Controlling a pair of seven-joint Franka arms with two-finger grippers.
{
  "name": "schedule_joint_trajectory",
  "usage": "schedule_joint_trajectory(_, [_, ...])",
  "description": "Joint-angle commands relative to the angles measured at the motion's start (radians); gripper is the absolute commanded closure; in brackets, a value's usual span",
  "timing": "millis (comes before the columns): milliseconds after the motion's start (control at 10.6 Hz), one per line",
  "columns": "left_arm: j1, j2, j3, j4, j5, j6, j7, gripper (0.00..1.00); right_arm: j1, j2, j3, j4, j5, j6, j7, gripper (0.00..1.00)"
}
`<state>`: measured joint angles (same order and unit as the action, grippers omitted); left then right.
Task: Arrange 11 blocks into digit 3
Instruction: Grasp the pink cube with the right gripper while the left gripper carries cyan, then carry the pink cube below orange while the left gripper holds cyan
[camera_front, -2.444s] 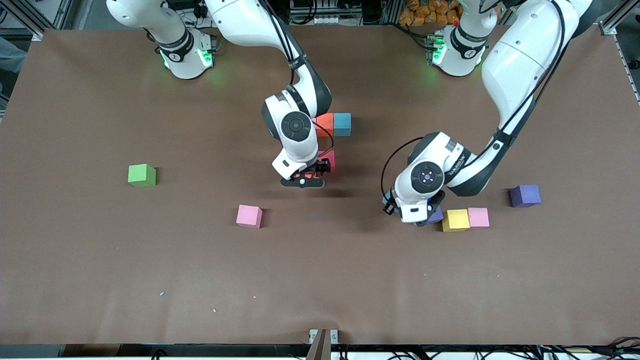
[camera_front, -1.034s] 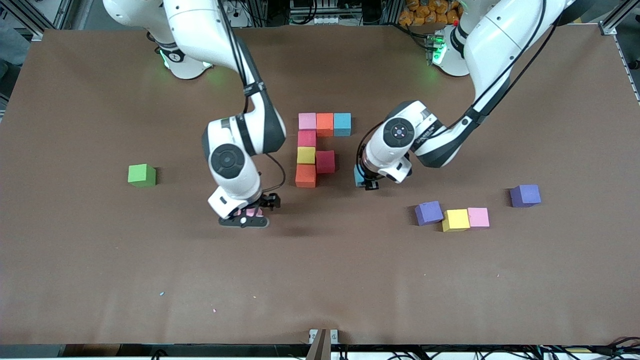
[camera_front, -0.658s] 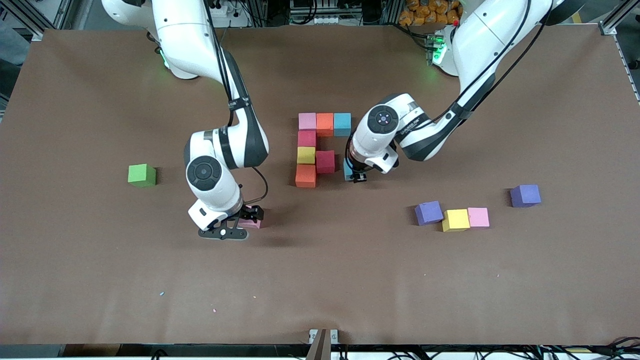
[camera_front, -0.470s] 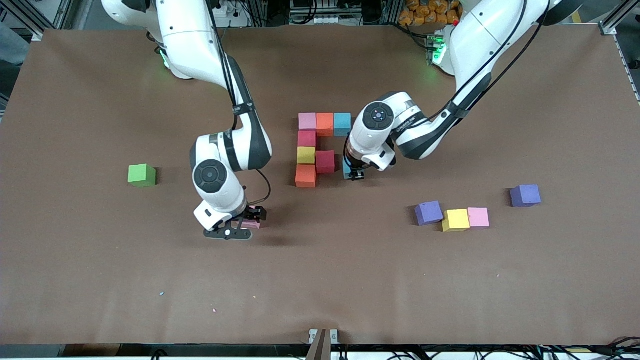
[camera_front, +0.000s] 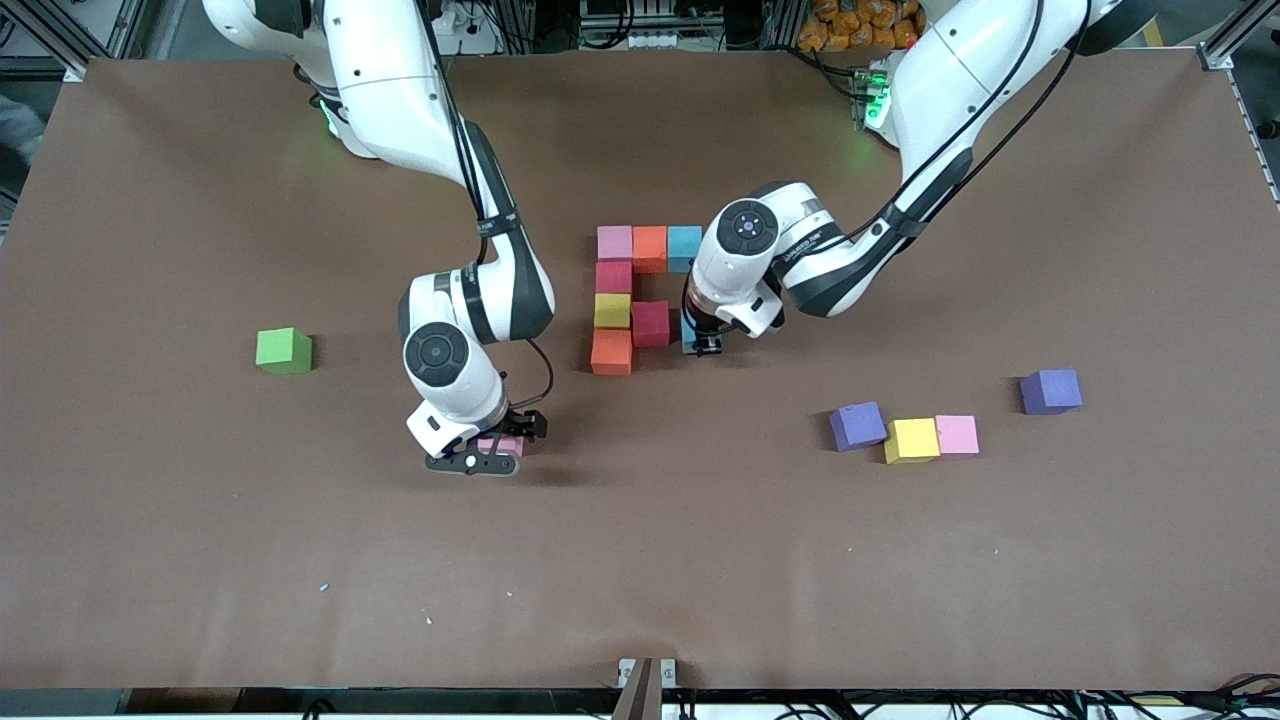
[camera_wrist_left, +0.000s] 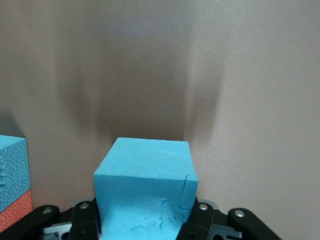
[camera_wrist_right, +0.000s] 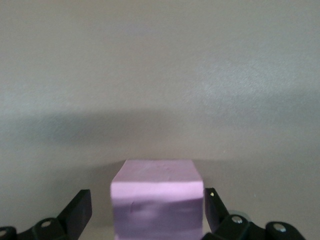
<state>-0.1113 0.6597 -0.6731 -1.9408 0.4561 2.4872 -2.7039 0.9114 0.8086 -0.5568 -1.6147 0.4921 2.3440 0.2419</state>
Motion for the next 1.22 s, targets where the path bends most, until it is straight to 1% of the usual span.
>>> schedule_joint_trajectory(0, [-0.011,0.008,0.009,-0.006,0.042,0.024,-0.036,1.00,-0.017,-0.012,0.025,-0.037,0.010,0.043,-0.007,0.09])
schedule_joint_trajectory(188, [-0.010,0.012,0.009,-0.006,0.062,0.035,-0.054,1.00,-0.016,-0.012,0.025,-0.034,0.008,0.038,-0.007,0.77])
schedule_joint_trajectory(282, [-0.010,0.014,0.009,-0.004,0.062,0.038,-0.056,1.00,-0.008,-0.014,0.025,-0.031,0.009,0.038,-0.006,0.95])
schedule_joint_trajectory(376, [-0.011,0.018,0.009,-0.003,0.064,0.039,-0.056,1.00,-0.002,-0.017,0.029,-0.030,0.010,0.035,-0.007,1.00])
schedule_joint_trajectory(564, [-0.018,0.020,0.009,-0.004,0.064,0.039,-0.056,1.00,0.006,-0.023,0.052,-0.013,0.010,0.003,-0.009,1.00])
schedule_joint_trajectory(752, [-0.030,0.023,0.009,-0.003,0.064,0.039,-0.056,1.00,-0.011,-0.022,0.099,0.030,0.020,-0.032,-0.003,1.00])
schedule_joint_trajectory(846, [-0.030,0.023,0.010,-0.003,0.064,0.039,-0.056,1.00,-0.011,-0.022,0.116,0.033,0.031,-0.032,0.002,1.00])
schedule_joint_trajectory(940, [-0.031,0.023,0.010,-0.003,0.064,0.039,-0.056,1.00,-0.009,-0.022,0.127,0.035,0.049,-0.032,0.002,1.00])
schedule_joint_trajectory(1128, [-0.033,0.029,0.010,0.000,0.064,0.039,-0.056,1.00,0.003,-0.019,0.132,0.050,0.117,-0.038,0.031,1.00])
